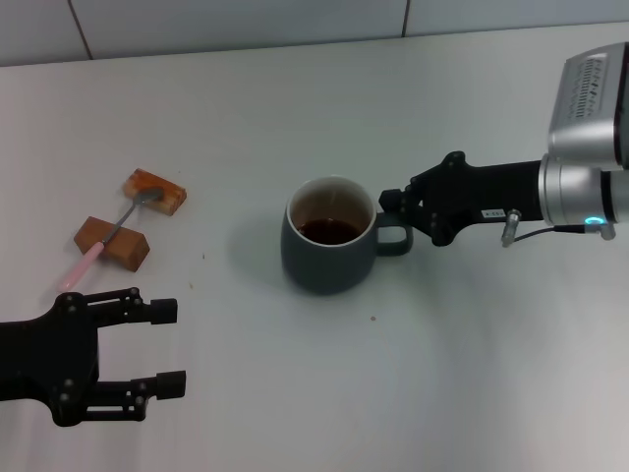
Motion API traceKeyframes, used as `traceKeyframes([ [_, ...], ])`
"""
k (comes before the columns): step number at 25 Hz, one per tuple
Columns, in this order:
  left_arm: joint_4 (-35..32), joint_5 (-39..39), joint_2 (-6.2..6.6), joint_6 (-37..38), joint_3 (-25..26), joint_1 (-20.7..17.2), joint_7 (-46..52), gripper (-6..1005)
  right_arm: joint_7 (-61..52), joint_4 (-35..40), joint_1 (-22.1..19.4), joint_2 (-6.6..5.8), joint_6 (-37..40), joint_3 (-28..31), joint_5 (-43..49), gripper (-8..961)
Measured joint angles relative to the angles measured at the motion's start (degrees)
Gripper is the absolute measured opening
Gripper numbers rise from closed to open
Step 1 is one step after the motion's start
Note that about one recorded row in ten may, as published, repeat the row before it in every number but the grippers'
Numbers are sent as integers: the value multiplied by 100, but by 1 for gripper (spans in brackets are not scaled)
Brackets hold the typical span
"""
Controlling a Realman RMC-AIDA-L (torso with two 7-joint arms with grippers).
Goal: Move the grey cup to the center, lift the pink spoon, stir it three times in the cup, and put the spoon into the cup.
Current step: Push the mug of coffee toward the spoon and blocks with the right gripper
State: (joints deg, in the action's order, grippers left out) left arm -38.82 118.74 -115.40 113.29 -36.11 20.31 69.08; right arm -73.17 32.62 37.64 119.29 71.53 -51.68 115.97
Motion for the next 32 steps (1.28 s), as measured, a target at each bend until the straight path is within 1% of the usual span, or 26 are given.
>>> traceKeyframes([
  [2, 0, 0, 0, 0, 0, 0, 0, 784, -3, -1, 13, 10, -25, -174, -145, -1],
  [6, 7, 0, 7, 0, -1, 0, 0, 784, -4, -2, 13, 6, -43, -343, -297, -1],
  [16, 7, 0, 7, 3, -1, -1, 0, 784, -5, -19, 89, 12, -58, -415, -366, 0],
  [22, 7, 0, 5, 4, -1, -1, 0, 784, -4, -24, 61, 15, -63, -400, -413, 0],
  [27, 7, 0, 4, 2, -1, 0, 0, 784, 24, 101, -118, 13, -111, -349, -431, -1],
  [30, 6, 0, -3, -7, -1, -1, 0, 784, 34, 314, -316, 10, -168, -349, -517, -1],
  [31, 6, 0, -13, -8, -1, -1, 0, 784, 87, 487, -492, 1, -174, -350, -702, -1],
  [32, 6, 0, -16, -10, -1, -1, 0, 784, 87, 487, -492, 1, -174, -350, -702, -1],
])
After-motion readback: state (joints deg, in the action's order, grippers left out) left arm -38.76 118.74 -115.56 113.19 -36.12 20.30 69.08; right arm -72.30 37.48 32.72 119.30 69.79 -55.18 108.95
